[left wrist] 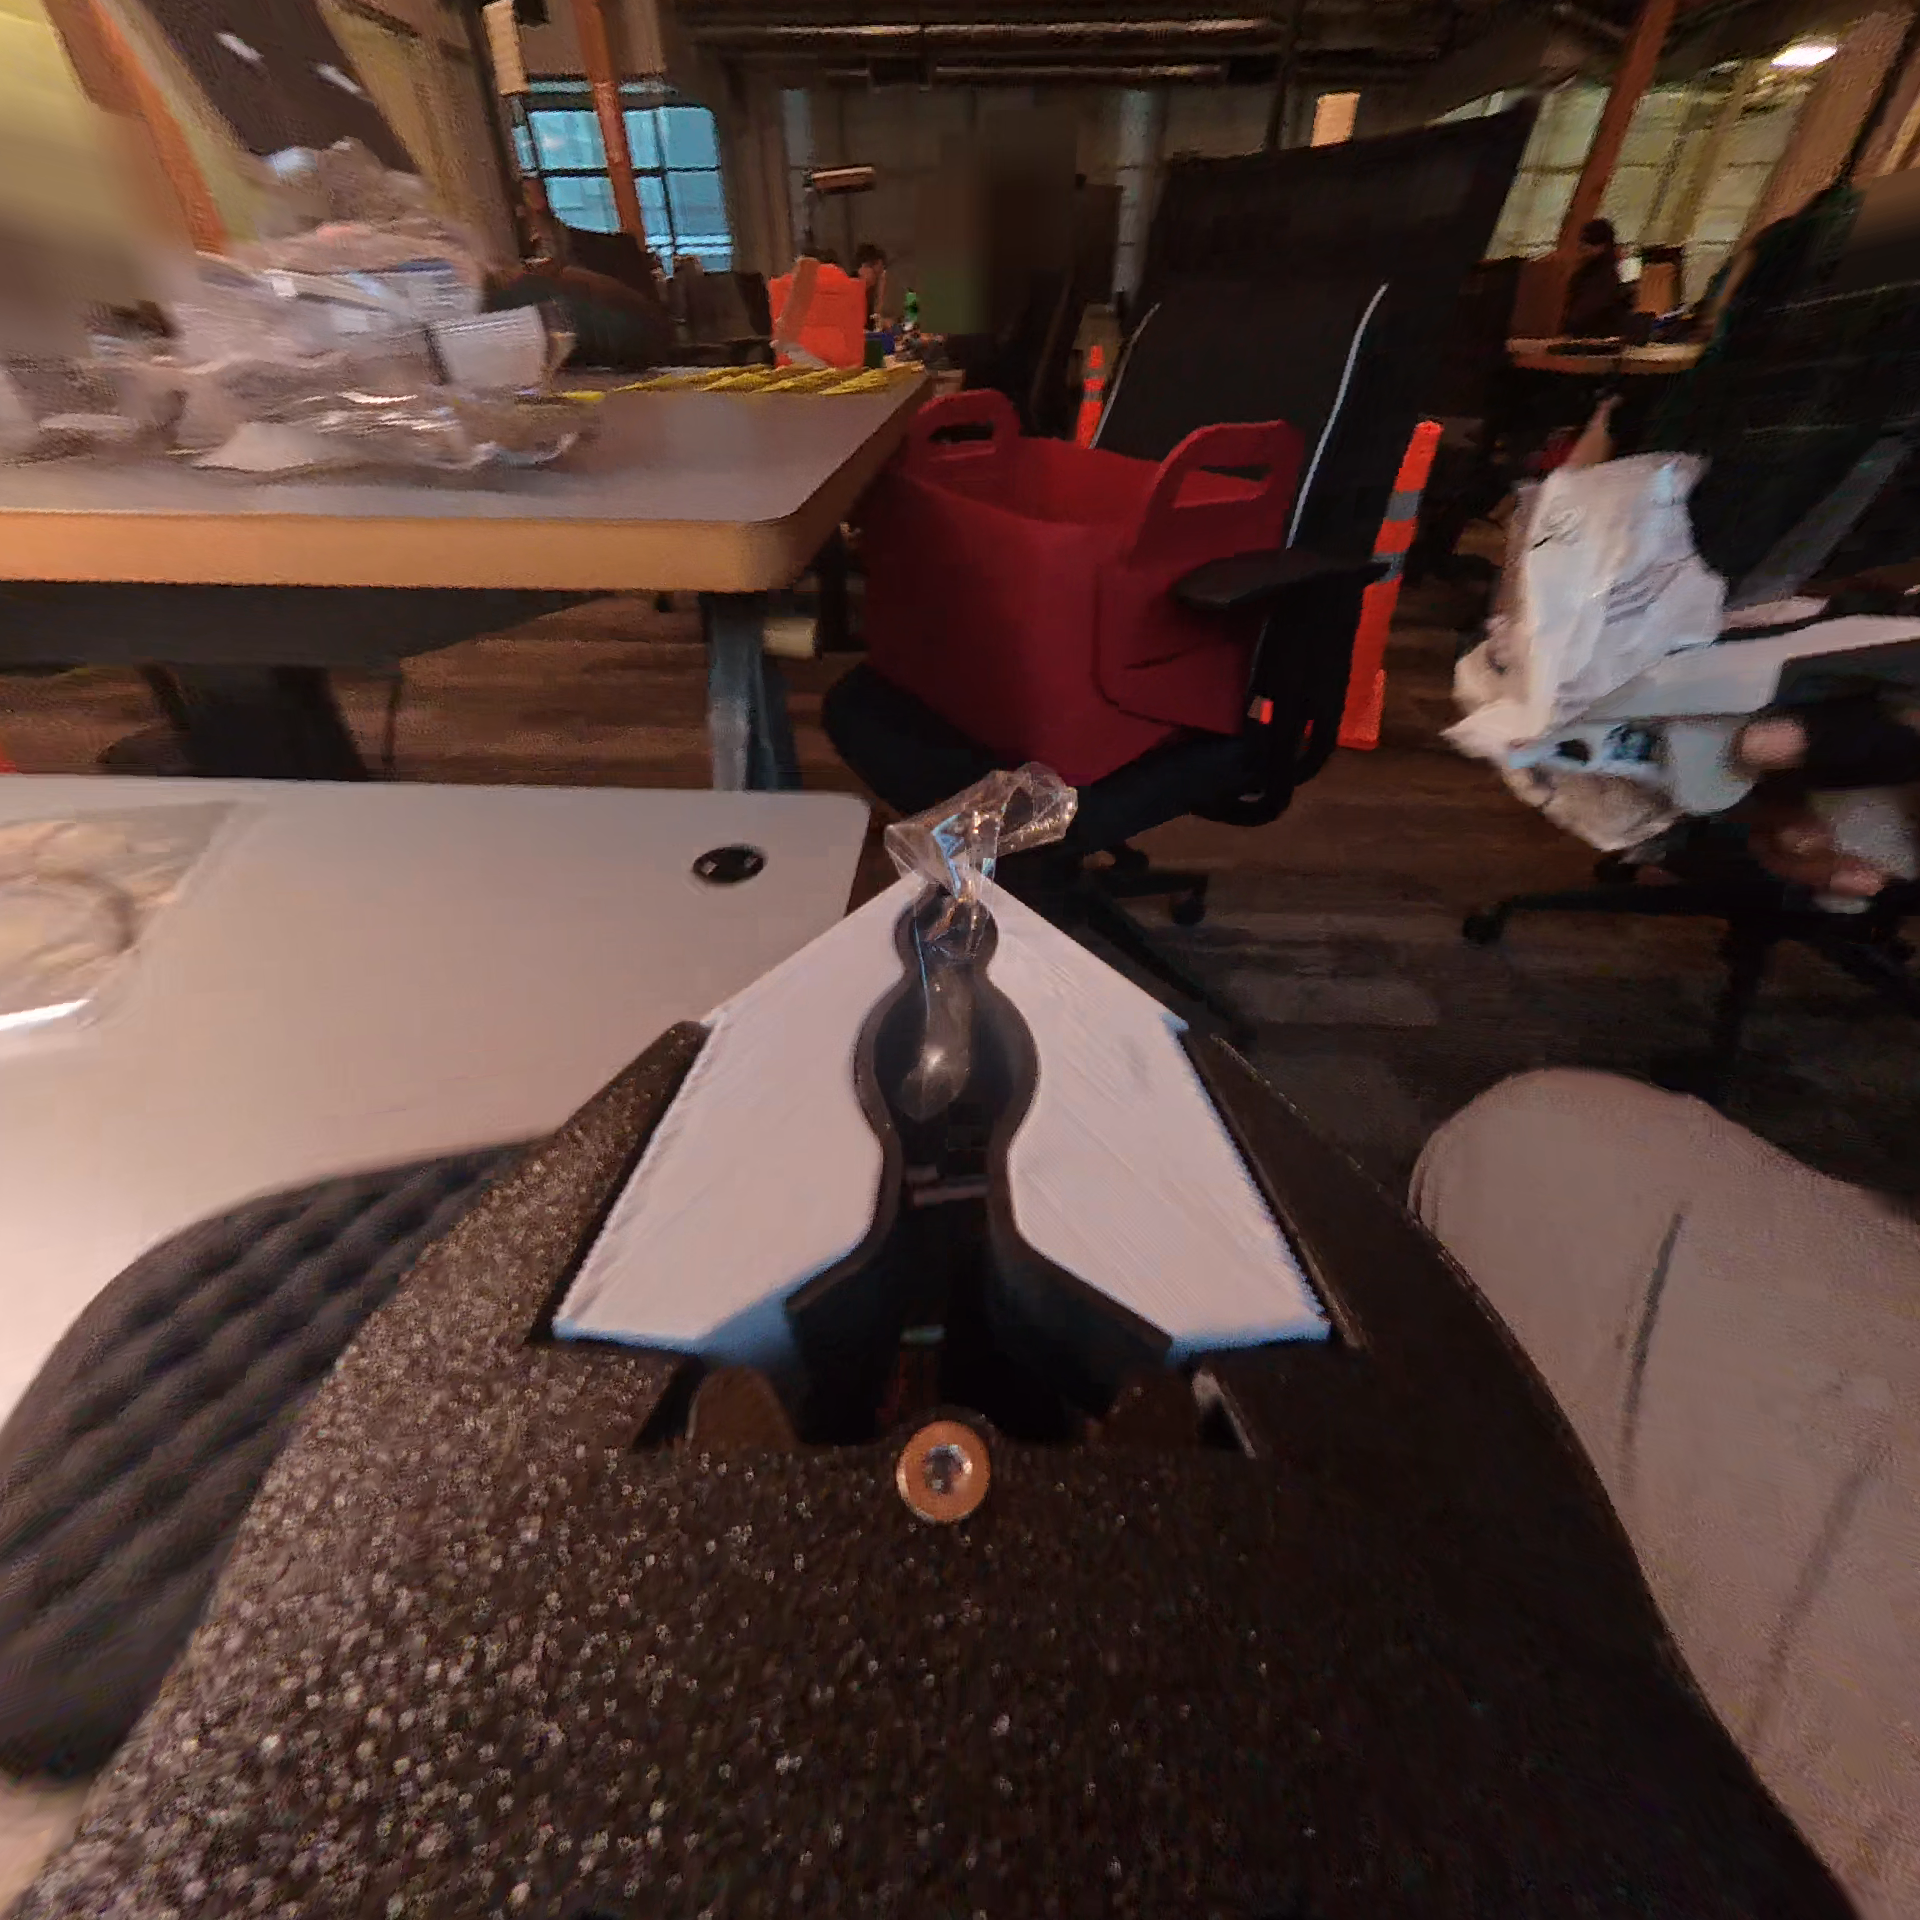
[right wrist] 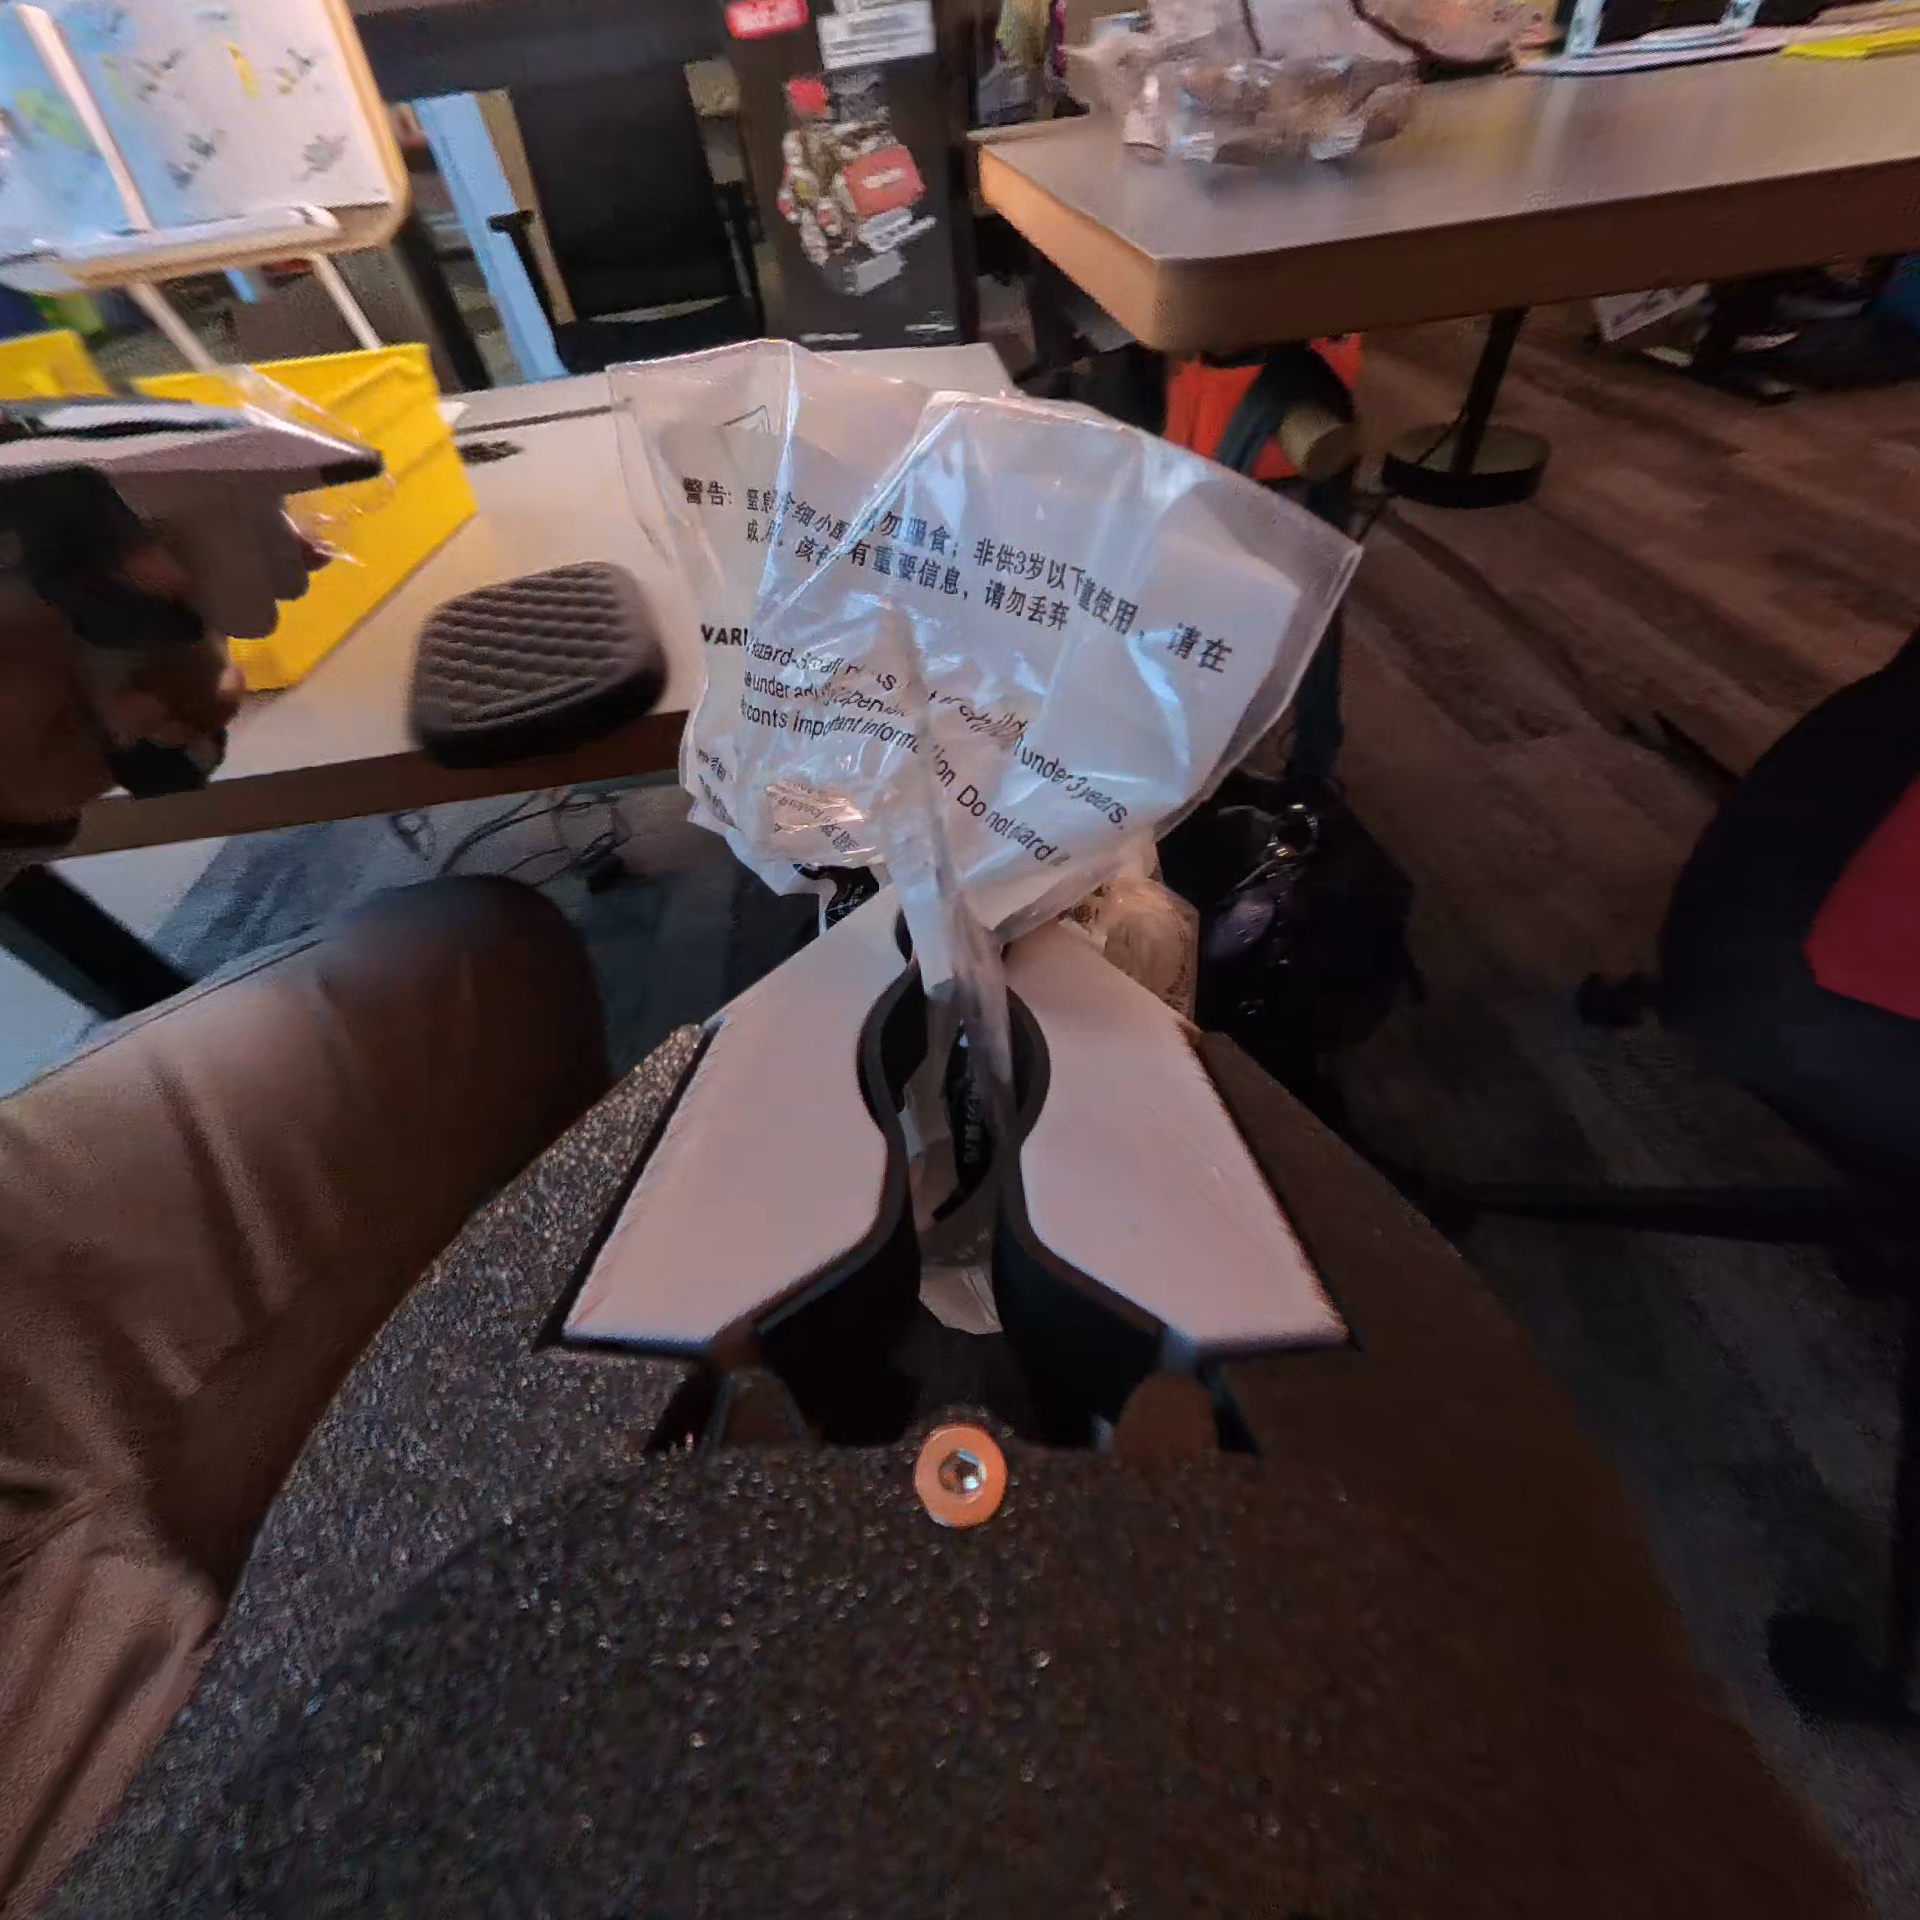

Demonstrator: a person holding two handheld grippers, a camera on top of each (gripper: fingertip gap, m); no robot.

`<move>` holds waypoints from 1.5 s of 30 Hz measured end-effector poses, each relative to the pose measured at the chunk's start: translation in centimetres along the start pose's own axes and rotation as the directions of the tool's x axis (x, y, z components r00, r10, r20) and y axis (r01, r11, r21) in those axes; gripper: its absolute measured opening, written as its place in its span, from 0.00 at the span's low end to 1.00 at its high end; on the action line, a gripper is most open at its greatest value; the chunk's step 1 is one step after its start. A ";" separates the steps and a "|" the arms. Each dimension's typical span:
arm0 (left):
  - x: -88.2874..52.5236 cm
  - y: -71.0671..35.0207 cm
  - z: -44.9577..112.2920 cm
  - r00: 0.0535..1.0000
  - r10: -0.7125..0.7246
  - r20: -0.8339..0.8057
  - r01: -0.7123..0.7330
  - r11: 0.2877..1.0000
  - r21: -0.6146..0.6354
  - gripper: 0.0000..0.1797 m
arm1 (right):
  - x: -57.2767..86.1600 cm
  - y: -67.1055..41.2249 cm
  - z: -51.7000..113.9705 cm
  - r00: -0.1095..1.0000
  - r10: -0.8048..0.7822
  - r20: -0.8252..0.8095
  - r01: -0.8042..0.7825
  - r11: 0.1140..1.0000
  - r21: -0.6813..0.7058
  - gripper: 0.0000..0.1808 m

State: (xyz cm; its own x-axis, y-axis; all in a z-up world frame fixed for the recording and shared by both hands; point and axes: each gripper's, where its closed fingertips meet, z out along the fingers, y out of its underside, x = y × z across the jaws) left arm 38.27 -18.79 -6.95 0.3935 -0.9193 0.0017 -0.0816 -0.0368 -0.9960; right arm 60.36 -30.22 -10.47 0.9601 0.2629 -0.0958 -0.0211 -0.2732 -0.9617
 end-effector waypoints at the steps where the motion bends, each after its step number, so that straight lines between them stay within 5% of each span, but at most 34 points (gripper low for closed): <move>1: 0.3 -0.3 3.2 0.999 -0.004 -0.032 0.004 1.000 0.027 0.00 | 1.9 0.1 1.4 1.000 -0.008 -0.013 0.009 1.000 0.025 0.00; 8: 0.1 -5.1 22.4 0.980 -0.044 -0.197 0.076 0.985 0.158 0.00 | 13.6 -4.1 8.6 0.995 -0.085 -0.046 0.090 0.986 0.143 0.00; 16: 7.1 -22.9 35.7 0.936 0.092 -0.341 -0.133 0.986 -0.099 0.00 | 21.8 -20.2 -5.8 0.984 0.119 -0.133 -0.100 0.985 0.138 0.00; 26: 29.8 -42.8 54.9 0.736 -0.084 -0.672 -0.007 0.991 -0.132 0.00 | 35.2 -30.8 -31.6 0.793 0.142 -0.593 -0.177 0.984 -0.001 0.00; 32: 35.6 -38.6 68.9 0.718 -0.082 -0.691 -0.058 0.982 -0.177 0.00 | 49.6 -30.8 -37.1 0.724 0.240 -0.647 -0.219 0.969 0.115 0.00; 40: 38.9 -40.7 93.7 0.851 -0.078 -0.519 0.041 0.996 -0.083 0.00 | 76.8 -33.6 -43.5 0.720 0.147 -0.678 -0.200 0.980 0.000 0.00; 45: 41.8 -47.1 105.3 0.840 -0.102 -0.534 0.048 0.992 -0.114 0.00 | 91.7 -36.9 -42.9 0.787 0.138 -0.601 -0.205 0.978 -0.044 0.00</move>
State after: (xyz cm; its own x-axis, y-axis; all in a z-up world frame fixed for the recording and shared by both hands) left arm 154.94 -14.20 30.60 -0.1500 -0.9772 0.1506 -0.1663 -0.1252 -0.9781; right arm 161.15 -35.74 27.25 0.9205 -0.3872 -0.0533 -0.2048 -0.3615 -0.9096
